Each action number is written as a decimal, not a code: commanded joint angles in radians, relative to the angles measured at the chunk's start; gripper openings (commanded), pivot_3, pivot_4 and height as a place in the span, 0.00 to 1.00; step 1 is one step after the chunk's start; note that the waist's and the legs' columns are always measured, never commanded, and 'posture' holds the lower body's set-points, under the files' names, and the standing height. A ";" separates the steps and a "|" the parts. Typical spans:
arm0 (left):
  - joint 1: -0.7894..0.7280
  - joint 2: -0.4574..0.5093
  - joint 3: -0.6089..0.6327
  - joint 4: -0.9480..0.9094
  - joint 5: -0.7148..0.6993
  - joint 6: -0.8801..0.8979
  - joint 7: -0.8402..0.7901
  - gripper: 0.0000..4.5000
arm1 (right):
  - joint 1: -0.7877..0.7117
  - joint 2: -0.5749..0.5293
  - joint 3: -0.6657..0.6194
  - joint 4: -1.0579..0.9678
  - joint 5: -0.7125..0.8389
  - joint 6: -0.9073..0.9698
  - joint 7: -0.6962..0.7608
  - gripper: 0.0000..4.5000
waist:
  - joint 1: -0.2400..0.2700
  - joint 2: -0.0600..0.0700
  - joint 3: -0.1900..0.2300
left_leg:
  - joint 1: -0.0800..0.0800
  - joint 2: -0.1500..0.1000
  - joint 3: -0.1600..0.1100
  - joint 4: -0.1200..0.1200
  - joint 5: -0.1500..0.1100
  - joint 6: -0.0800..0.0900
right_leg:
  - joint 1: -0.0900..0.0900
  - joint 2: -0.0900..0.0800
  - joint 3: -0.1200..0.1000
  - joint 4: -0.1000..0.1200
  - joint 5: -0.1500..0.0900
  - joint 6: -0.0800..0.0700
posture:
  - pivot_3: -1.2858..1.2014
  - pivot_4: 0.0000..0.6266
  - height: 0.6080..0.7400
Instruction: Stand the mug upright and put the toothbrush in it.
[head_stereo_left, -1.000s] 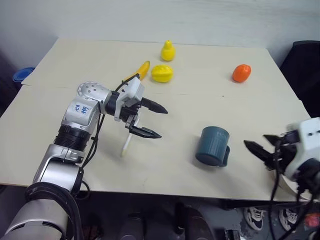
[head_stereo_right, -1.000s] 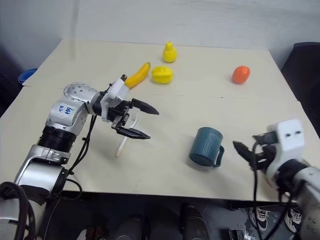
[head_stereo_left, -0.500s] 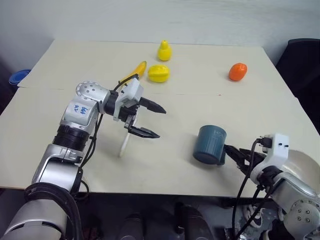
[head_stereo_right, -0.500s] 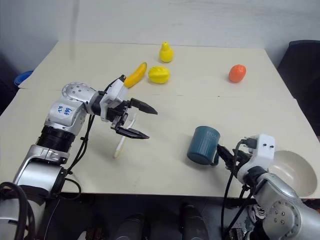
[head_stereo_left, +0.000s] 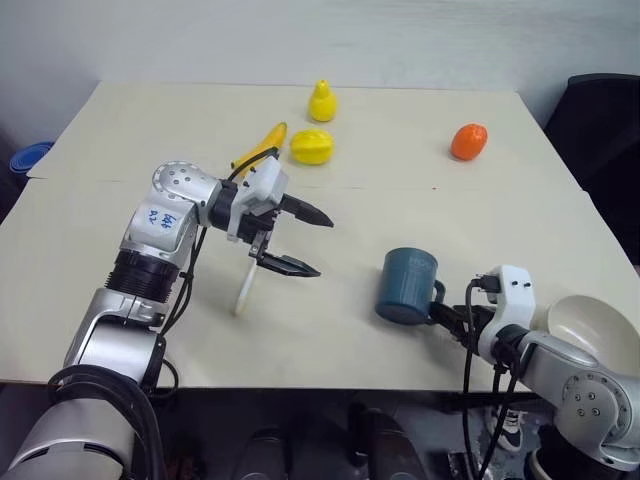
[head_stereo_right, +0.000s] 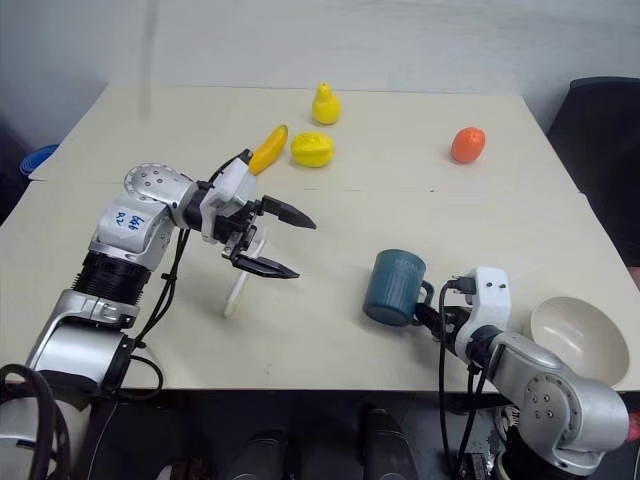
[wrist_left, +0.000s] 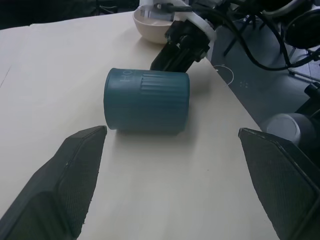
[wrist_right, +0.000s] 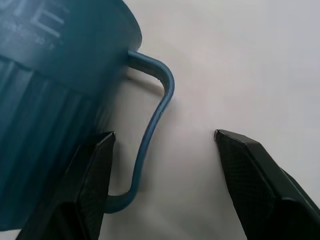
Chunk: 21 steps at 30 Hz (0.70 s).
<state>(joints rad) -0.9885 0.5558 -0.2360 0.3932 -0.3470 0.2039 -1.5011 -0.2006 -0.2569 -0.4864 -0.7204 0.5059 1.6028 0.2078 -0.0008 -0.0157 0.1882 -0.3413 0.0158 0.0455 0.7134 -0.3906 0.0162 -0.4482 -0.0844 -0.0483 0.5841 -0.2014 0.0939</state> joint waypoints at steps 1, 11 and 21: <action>-0.015 -0.008 0.014 -0.039 -0.008 -0.003 -0.041 1.00 | 0.020 -0.072 0.068 0.027 -0.017 -0.051 0.019 0.59 | 0.000 0.000 0.000 | 0.000 0.000 0.000 0.000 0.000 0.000 | 0.000 0.000 0.000 0.000 0.000 0.000 | 0.52 0.24 1.00; -0.002 -0.006 0.021 -0.041 -0.006 0.004 -0.030 1.00 | 0.037 -0.088 0.110 0.024 -0.017 -0.091 0.036 0.01 | 0.000 -0.001 0.000 | 0.001 0.001 0.000 0.000 0.000 0.000 | 0.001 0.001 0.000 -0.001 0.000 0.000 | 0.52 0.24 1.00; 0.060 0.026 0.098 -0.129 -0.044 0.137 0.070 1.00 | -0.157 -0.016 0.197 0.074 -0.086 -0.406 -0.021 0.01 | -0.008 0.003 0.002 | 0.001 0.001 -0.001 0.000 0.000 0.000 | 0.000 0.002 0.001 0.000 0.000 0.000 | 0.52 0.24 1.00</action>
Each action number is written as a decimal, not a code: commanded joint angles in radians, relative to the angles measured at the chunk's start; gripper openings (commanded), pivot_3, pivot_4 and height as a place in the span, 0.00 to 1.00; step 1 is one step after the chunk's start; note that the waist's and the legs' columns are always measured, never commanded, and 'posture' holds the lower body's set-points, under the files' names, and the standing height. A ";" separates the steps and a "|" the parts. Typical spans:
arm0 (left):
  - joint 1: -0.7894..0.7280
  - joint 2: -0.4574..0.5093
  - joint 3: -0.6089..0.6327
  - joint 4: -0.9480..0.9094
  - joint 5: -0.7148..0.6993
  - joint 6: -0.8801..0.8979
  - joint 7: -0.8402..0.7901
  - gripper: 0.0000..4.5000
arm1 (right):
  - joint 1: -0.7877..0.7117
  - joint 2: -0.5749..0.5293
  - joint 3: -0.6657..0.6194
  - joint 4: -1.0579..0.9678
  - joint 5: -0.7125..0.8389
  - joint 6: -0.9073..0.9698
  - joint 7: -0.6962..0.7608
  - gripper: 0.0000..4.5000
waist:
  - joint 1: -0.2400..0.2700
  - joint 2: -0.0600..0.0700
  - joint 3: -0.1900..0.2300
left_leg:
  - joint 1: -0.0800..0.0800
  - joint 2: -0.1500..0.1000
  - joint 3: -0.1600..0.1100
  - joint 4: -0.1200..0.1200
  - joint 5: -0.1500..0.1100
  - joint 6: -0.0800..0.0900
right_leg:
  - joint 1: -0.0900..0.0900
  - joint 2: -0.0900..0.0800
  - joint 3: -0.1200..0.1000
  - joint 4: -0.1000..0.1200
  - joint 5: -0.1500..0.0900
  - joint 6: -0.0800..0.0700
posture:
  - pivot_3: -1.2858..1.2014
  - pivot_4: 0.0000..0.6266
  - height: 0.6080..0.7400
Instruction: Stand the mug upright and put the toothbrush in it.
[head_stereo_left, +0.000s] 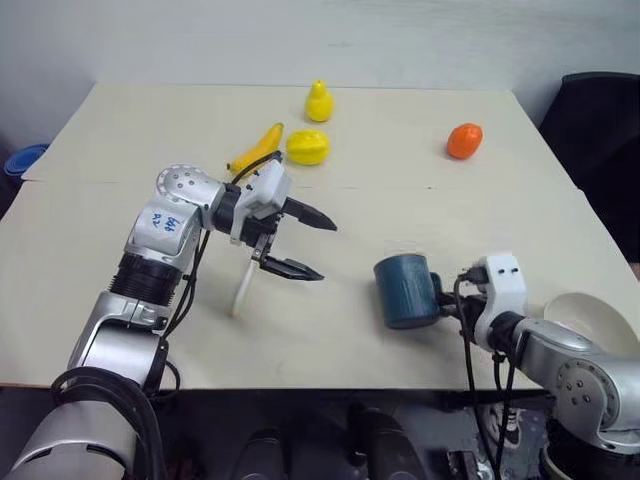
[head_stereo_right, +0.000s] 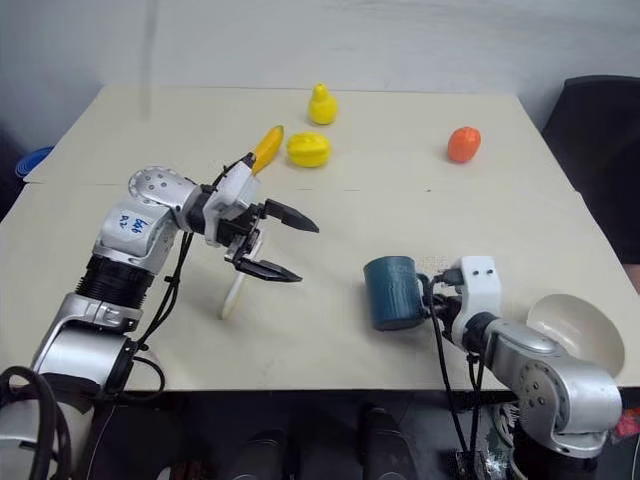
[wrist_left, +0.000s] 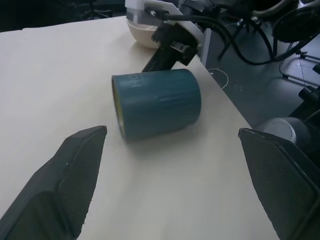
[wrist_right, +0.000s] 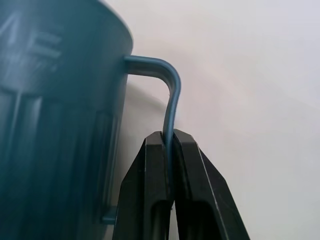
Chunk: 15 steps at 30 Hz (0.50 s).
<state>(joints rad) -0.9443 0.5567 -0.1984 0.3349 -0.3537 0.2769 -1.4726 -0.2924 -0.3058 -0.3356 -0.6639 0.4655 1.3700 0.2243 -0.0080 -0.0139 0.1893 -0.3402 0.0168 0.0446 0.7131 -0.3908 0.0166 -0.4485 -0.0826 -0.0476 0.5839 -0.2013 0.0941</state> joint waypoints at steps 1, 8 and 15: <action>0.033 0.038 0.080 -0.098 -0.050 0.100 0.059 1.00 | -0.092 0.056 0.078 0.054 -0.073 -0.247 -0.054 0.01 | -0.002 0.001 0.001 | 0.000 0.000 0.000 0.000 0.000 0.000 | 0.000 0.001 0.000 0.000 0.000 0.000 | 0.52 0.24 1.00; 0.118 0.157 0.205 -0.197 -0.077 0.228 0.172 1.00 | -0.140 0.106 0.307 0.413 -0.366 -0.941 -0.117 0.01 | -0.004 0.001 0.001 | -0.007 -0.001 0.000 -0.009 0.004 -0.006 | -0.012 0.000 0.001 0.001 -0.001 -0.002 | 0.52 0.24 1.00; 0.147 0.246 0.278 -0.147 -0.072 0.262 0.227 1.00 | -0.114 0.134 0.383 0.707 -0.486 -1.365 -0.134 0.01 | -0.014 0.001 0.001 | -0.012 -0.002 0.008 -0.011 0.007 -0.012 | -0.017 -0.001 -0.001 -0.002 -0.001 -0.002 | 0.52 0.24 1.00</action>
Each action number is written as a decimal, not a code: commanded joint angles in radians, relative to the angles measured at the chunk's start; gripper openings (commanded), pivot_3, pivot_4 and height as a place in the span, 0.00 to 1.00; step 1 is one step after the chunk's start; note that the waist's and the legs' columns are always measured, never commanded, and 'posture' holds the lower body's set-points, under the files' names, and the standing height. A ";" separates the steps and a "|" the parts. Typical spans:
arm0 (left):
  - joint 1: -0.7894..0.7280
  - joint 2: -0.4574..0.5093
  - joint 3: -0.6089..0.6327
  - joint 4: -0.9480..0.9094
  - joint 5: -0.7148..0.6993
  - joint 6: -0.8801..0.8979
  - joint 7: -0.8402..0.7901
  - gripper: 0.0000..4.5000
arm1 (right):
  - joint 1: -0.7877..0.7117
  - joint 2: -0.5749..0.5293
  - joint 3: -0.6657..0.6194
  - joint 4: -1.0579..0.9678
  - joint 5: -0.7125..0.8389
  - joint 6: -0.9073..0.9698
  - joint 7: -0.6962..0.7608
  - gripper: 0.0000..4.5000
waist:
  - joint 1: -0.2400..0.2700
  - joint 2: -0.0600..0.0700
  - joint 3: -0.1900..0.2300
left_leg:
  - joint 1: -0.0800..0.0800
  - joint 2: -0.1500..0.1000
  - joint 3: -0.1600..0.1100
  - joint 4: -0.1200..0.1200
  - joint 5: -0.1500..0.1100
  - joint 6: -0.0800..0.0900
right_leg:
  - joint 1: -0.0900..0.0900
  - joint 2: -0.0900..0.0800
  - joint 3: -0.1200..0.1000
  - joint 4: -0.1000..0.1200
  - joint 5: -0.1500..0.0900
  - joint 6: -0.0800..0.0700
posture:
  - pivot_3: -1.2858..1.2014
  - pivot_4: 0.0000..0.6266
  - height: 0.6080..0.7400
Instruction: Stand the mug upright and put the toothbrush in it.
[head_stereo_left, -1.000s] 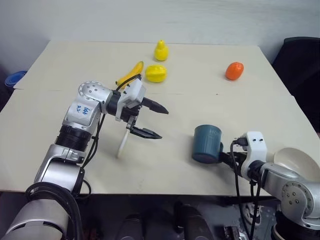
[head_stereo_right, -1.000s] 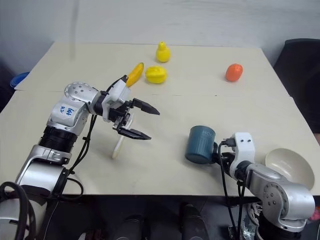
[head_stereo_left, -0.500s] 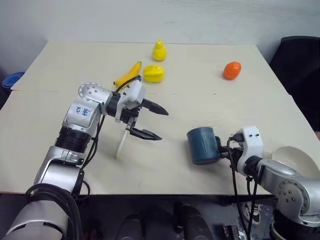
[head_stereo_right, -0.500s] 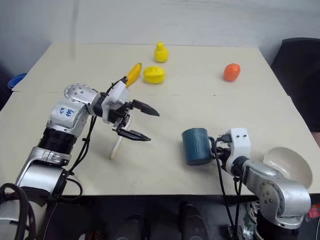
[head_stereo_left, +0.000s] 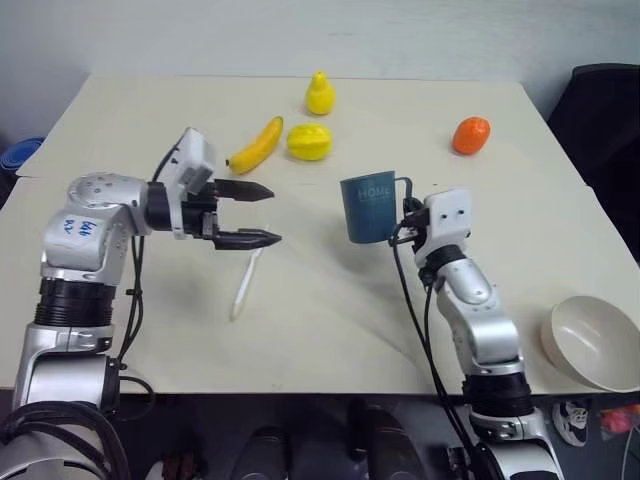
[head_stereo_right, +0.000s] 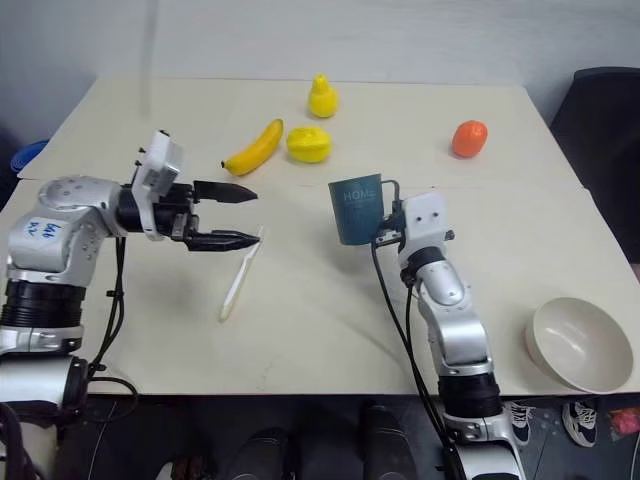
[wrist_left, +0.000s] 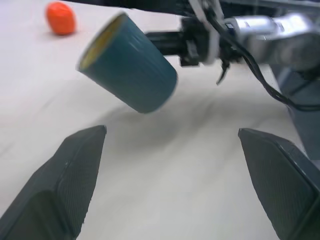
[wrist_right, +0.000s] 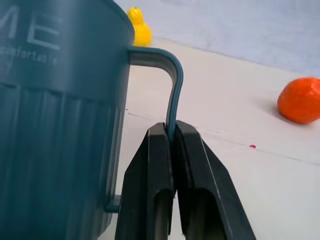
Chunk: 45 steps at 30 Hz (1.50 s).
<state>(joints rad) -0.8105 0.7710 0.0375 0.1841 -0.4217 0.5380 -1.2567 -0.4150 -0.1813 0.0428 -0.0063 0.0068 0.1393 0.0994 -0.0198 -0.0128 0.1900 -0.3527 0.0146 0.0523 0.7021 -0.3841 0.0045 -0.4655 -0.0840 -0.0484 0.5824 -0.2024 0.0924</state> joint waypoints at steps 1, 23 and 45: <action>0.018 0.039 0.044 0.002 -0.006 0.003 0.012 1.00 | 0.017 0.013 0.005 0.069 -0.031 -0.162 -0.011 0.01 | -0.006 0.000 0.000 | 0.000 0.000 0.000 0.000 0.000 0.000 | 0.000 0.000 0.000 0.000 0.000 0.000 | 0.52 0.24 1.00; 0.002 0.004 -0.031 0.050 0.023 -0.029 0.002 1.00 | 0.366 -0.070 -0.012 -0.358 -0.055 -0.040 0.104 0.76 | -0.006 0.000 0.000 | 0.003 0.002 0.001 0.001 0.002 -0.003 | 0.001 0.001 0.001 0.005 0.000 -0.001 | 0.52 0.24 1.00; 0.018 -0.040 -0.031 -0.179 0.055 0.738 0.519 1.00 | 0.533 -0.702 -0.708 -1.016 1.322 0.649 0.238 0.98 | 0.024 -0.004 0.000 | 0.019 0.002 -0.010 -0.002 -0.001 0.003 | 0.019 0.001 0.000 0.001 0.000 -0.001 | 0.52 0.24 1.00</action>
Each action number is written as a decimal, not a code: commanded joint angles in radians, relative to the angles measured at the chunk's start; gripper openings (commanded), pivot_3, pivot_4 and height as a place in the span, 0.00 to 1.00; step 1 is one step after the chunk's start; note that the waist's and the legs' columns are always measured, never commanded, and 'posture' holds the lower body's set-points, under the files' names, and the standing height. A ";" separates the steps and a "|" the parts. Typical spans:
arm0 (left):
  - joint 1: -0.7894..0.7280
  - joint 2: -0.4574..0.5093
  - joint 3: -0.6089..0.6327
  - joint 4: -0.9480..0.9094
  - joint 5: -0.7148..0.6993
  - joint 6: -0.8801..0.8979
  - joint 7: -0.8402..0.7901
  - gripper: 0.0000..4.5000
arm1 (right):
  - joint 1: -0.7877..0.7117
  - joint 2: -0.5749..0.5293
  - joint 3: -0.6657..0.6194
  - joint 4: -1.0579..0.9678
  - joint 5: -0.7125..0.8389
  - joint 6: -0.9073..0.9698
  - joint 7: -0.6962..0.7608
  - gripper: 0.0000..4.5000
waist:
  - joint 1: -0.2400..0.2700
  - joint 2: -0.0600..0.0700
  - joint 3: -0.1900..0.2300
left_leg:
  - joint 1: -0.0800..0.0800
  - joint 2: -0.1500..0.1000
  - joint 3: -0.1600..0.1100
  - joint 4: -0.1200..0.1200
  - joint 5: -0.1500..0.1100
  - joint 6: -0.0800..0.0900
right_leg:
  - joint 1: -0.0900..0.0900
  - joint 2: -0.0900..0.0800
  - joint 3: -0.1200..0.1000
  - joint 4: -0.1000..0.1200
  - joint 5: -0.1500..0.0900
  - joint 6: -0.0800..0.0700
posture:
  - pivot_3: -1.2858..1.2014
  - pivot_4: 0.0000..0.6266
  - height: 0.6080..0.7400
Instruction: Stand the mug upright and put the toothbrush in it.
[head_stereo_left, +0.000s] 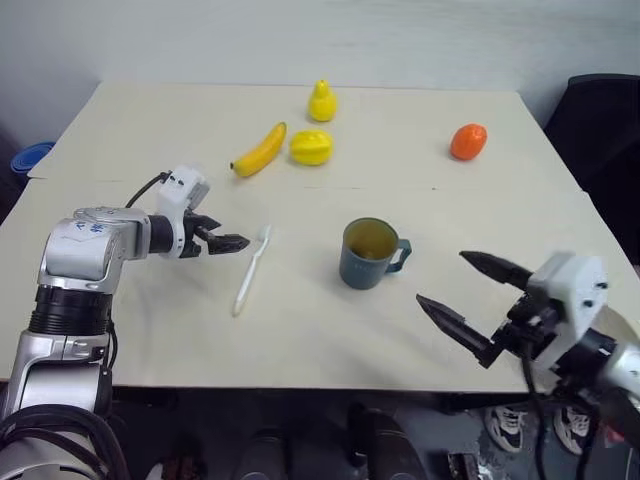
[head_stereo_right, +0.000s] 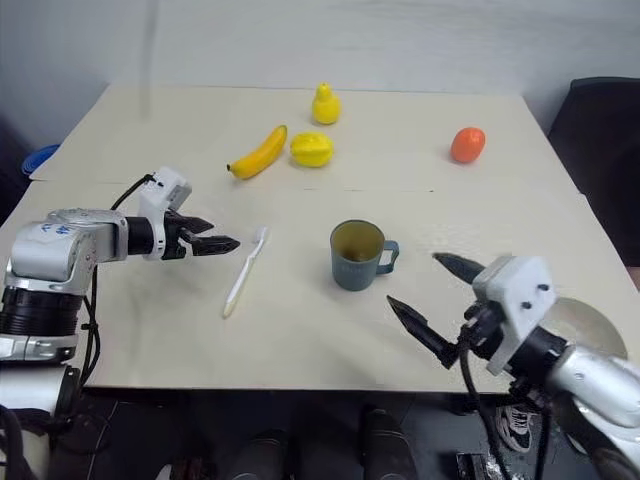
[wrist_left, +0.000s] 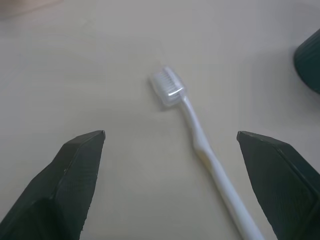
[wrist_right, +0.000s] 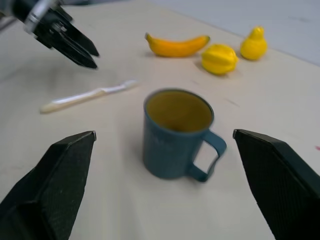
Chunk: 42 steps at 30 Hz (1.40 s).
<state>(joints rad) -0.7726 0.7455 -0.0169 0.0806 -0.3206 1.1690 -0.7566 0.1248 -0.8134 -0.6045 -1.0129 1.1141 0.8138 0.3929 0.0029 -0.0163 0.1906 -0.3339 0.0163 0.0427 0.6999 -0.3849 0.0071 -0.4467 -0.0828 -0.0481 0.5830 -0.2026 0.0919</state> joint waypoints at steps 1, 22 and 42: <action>-0.018 -0.030 0.021 -0.084 -0.046 0.122 0.036 1.00 | -0.009 -0.110 -0.069 -0.004 0.288 -0.042 -0.071 0.98 | 0.003 -0.001 0.000 | 0.000 0.000 0.000 -0.001 0.000 0.000 | 0.000 0.000 0.000 -0.001 0.000 0.000 | 0.52 0.24 1.00; -0.149 -0.225 -0.135 0.185 0.021 0.135 0.166 0.36 | -0.003 -0.318 -0.114 0.068 0.364 -0.110 -0.093 1.00 | 0.031 -0.006 -0.001 | -0.002 -0.002 -0.001 0.000 0.000 0.001 | 0.002 -0.003 -0.002 -0.007 0.002 0.002 | 0.52 0.24 1.00; -0.366 -0.484 0.268 0.344 -0.214 -0.241 0.162 0.02 | 0.173 -0.296 -0.261 0.044 0.450 -0.084 -0.300 1.00 | 0.048 -0.006 -0.001 | -0.006 -0.002 -0.001 0.001 0.000 0.001 | 0.001 -0.004 -0.003 -0.011 0.003 0.004 | 0.52 0.24 1.00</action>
<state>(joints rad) -1.1100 0.2712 0.1965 0.4498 -0.4706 0.9583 -0.5748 0.2968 -1.0990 -0.8178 -0.9655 1.5400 0.7438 0.1126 0.0508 -0.0228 0.1900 -0.3399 0.0141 0.0419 0.7003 -0.3848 0.0077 -0.4455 -0.0866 -0.0514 0.5716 -0.1998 0.0962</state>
